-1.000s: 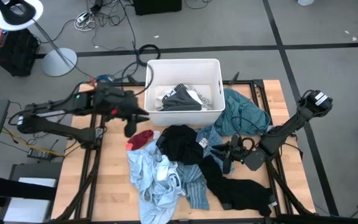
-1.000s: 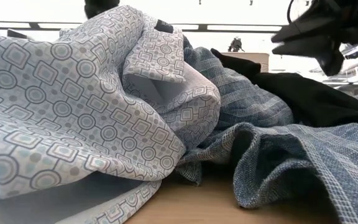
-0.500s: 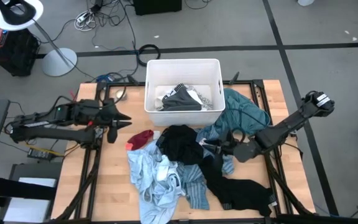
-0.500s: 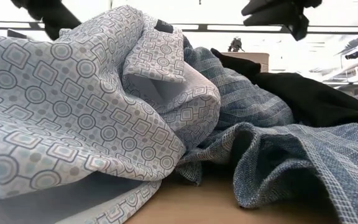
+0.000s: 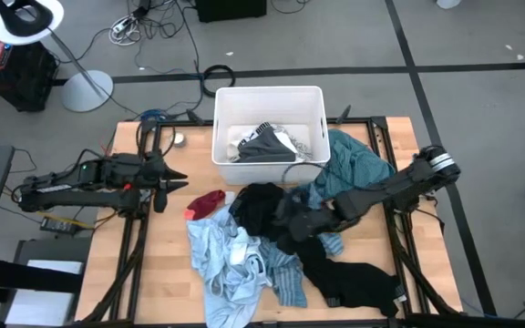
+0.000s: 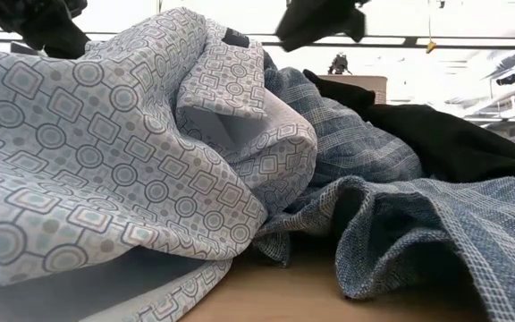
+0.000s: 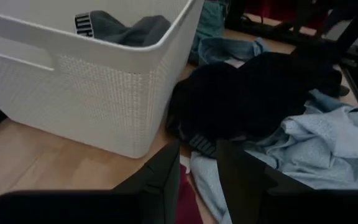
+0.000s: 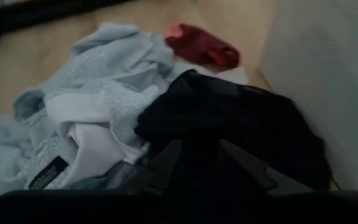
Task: Sort clothes
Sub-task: Put the top black boxers into the laundry bin
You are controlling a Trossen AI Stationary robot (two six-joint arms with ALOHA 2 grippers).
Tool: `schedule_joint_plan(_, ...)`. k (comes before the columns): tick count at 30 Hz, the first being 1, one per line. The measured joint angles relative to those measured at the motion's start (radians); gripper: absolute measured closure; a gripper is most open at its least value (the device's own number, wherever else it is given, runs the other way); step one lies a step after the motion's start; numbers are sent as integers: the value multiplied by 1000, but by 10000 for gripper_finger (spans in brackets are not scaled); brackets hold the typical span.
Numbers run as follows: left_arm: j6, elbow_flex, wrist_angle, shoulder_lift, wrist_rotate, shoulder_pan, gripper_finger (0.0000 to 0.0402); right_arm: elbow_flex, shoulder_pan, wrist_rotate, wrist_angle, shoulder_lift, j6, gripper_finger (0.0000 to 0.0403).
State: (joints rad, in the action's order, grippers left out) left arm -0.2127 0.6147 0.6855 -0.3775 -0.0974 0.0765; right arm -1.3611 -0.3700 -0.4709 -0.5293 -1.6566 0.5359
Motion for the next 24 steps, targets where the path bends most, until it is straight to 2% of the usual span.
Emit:
schedule_joint_plan(7,9,0,2,30,-7,0,291,-145,81,165,-86,-138,-127,292)
schedule_joint_plan(15,32,-4,-10,34,-10,0,291,-156,147,206,-139,-189,-159,229)
schedule_joint_plan(19,56,-90,-134,50,-6,0,291,-156,166,203,-142,-206,-197,199)
schedule_joint_plan(24,53,-231,-315,64,56,0,291,-145,182,209,-152,-223,-201,183)
